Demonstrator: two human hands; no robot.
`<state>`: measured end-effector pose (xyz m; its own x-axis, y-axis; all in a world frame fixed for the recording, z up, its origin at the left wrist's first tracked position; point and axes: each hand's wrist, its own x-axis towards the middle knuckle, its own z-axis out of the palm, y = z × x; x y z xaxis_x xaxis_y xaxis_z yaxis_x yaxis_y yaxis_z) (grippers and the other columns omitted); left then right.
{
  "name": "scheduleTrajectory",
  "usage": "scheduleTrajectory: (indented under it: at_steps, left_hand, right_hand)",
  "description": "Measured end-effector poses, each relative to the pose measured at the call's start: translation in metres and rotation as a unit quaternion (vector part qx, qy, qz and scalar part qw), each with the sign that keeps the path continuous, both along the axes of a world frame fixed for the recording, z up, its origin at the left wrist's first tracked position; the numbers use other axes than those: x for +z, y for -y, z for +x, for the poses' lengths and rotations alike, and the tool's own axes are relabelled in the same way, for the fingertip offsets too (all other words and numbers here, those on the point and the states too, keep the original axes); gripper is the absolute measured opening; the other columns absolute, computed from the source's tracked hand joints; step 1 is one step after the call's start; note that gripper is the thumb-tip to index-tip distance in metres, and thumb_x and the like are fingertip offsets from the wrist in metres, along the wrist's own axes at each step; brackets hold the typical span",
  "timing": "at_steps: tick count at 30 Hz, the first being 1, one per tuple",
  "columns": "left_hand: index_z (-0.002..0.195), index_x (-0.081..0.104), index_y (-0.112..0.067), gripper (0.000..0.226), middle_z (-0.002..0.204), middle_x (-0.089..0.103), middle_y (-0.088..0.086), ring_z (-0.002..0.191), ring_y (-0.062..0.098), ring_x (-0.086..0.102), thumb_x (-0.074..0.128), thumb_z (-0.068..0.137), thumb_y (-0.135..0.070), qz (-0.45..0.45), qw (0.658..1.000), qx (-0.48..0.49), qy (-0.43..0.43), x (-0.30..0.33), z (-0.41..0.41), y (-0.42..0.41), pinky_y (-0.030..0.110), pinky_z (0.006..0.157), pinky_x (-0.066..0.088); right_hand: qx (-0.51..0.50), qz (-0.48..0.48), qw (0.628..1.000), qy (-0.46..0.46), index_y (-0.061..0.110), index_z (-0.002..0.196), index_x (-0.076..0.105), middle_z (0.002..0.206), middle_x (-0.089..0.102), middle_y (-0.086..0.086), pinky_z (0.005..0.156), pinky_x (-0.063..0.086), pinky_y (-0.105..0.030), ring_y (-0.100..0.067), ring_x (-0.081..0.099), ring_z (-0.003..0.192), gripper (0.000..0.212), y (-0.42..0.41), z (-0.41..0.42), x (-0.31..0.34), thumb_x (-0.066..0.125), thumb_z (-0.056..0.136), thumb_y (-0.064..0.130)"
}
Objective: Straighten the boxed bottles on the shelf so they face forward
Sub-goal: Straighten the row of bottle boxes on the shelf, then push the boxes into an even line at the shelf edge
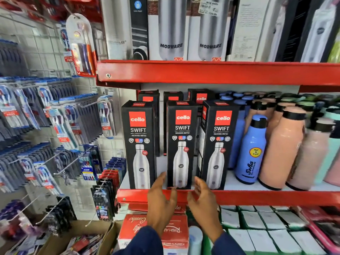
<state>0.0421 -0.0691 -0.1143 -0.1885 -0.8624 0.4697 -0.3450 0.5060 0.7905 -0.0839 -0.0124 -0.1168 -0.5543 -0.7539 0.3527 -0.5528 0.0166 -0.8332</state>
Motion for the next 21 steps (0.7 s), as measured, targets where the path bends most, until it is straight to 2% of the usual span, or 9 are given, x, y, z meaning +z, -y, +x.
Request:
scheduleTrajectory:
  at_steps: [4, 6, 8, 10, 14, 18, 21]
  left_hand:
    - [0.149, 0.035, -0.008, 0.063, 0.152, 0.046, 0.006, 0.14, 0.018, 0.043, 0.062, 0.093, -0.017, 0.032, 0.999, -0.003, 0.035, 0.005, -0.01, 0.002, 0.022, 0.115, 0.029]
    - [0.149, 0.035, -0.007, 0.061, 0.151, 0.048, 0.008, 0.138, 0.021, 0.047, 0.061, 0.094, -0.016, 0.034, 0.998, 0.001, 0.043, 0.009, -0.013, 0.002, 0.025, 0.115, 0.033]
    - [0.147, 0.04, -0.007, 0.058, 0.145, 0.055, 0.01, 0.132, 0.023, 0.055, 0.06, 0.093, -0.014, 0.036, 0.999, 0.011, 0.037, 0.01, -0.014, 0.005, 0.029, 0.111, 0.041]
    - [0.145, 0.043, -0.008, 0.054, 0.137, 0.062, 0.012, 0.126, 0.023, 0.06, 0.059, 0.093, -0.012, 0.046, 0.998, 0.019, 0.035, 0.013, -0.015, 0.007, 0.027, 0.105, 0.044]
    - [0.145, 0.044, -0.009, 0.053, 0.134, 0.064, 0.013, 0.124, 0.023, 0.061, 0.058, 0.094, -0.012, 0.061, 0.997, 0.019, 0.036, 0.014, -0.012, 0.008, 0.021, 0.1, 0.042]
    - [0.145, 0.043, -0.009, 0.054, 0.136, 0.063, 0.012, 0.125, 0.022, 0.06, 0.059, 0.094, -0.015, 0.06, 0.997, 0.016, 0.039, 0.013, -0.008, 0.005, 0.026, 0.101, 0.046]
    - [0.146, 0.042, -0.008, 0.054, 0.138, 0.061, 0.013, 0.126, 0.023, 0.06, 0.059, 0.095, -0.016, 0.066, 0.997, 0.015, 0.042, 0.013, -0.005, 0.002, 0.021, 0.098, 0.044]
  right_hand:
    - [0.04, 0.048, 0.998, -0.01, 0.017, 0.141, 0.036, 0.132, 0.057, -0.005, 0.101, 0.048, -0.037, -0.017, 0.057, 0.117, 0.063, 0.004, -0.013, 0.002, 0.061, 0.083, 0.016]
    - [0.065, 0.07, 0.995, -0.007, 0.017, 0.143, 0.033, 0.128, 0.061, -0.007, 0.096, 0.05, -0.03, -0.017, 0.062, 0.11, 0.064, 0.005, -0.019, 0.008, 0.058, 0.084, 0.012]
    - [0.091, 0.086, 0.992, -0.009, 0.016, 0.143, 0.033, 0.132, 0.058, -0.006, 0.098, 0.046, -0.024, -0.016, 0.059, 0.116, 0.063, 0.006, -0.023, 0.015, 0.055, 0.085, 0.007]
    - [0.111, 0.095, 0.989, -0.014, 0.014, 0.143, 0.034, 0.136, 0.055, -0.007, 0.1, 0.04, -0.021, -0.015, 0.053, 0.124, 0.061, 0.006, -0.025, 0.021, 0.054, 0.086, 0.002]
    - [0.123, 0.091, 0.988, -0.014, 0.013, 0.139, 0.04, 0.135, 0.057, -0.008, 0.1, 0.042, -0.021, -0.014, 0.054, 0.122, 0.056, 0.003, -0.025, 0.027, 0.053, 0.086, -0.001]
    - [0.124, 0.082, 0.989, -0.021, 0.013, 0.136, 0.044, 0.134, 0.057, -0.004, 0.093, 0.04, -0.014, -0.013, 0.055, 0.121, 0.053, -0.003, -0.022, 0.028, 0.055, 0.087, -0.001]
    - [0.123, 0.078, 0.989, -0.024, 0.012, 0.134, 0.047, 0.133, 0.058, -0.003, 0.089, 0.039, -0.011, -0.01, 0.055, 0.118, 0.05, -0.005, -0.021, 0.029, 0.055, 0.087, -0.001]
